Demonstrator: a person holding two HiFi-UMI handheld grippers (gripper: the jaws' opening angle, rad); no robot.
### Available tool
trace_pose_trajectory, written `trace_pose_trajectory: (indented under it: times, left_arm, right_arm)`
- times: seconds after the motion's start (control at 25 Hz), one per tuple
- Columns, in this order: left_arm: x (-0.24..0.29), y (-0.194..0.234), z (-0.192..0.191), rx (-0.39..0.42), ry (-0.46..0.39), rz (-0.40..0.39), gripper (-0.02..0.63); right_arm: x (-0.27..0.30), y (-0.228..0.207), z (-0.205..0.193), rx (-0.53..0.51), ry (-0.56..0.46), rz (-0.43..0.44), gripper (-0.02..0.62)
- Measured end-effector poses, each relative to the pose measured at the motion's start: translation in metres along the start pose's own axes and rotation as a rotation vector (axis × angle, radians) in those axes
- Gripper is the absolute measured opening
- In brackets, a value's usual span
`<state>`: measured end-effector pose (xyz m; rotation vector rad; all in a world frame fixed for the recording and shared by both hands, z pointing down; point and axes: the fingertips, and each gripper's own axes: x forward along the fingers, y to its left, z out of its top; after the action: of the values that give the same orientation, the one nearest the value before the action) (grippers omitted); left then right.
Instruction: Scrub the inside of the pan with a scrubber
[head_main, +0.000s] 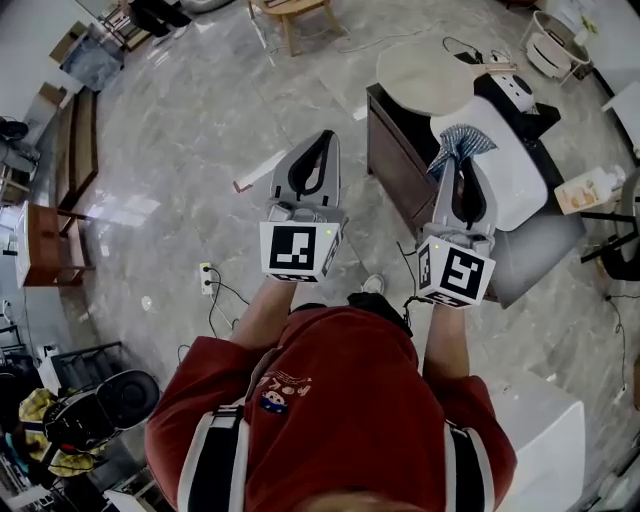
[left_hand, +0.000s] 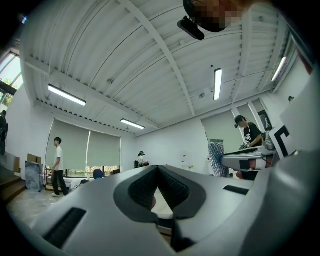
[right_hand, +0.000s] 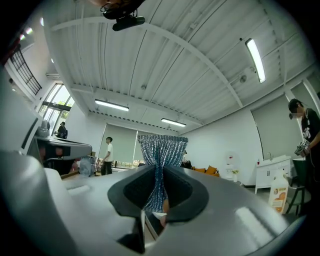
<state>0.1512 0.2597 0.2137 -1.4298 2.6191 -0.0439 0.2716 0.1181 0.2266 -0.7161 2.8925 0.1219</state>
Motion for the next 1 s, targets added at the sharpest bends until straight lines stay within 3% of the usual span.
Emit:
trace_pose_trajectory:
  times: [0.52, 1.0]
  left_arm:
    - [0.079, -0.049, -0.016, -0.02, 0.011, -0.107, 0.006]
    - [0.196, -0.012, -0.055, -0.082, 0.012, -0.207, 0.006]
  right_arm:
    - [0.029, -0.069, -0.018, -0.019, 0.015, -0.086, 0.04]
    - [0.129, -0.089, -0.05, -0.07, 0.072, -0.185, 0.048]
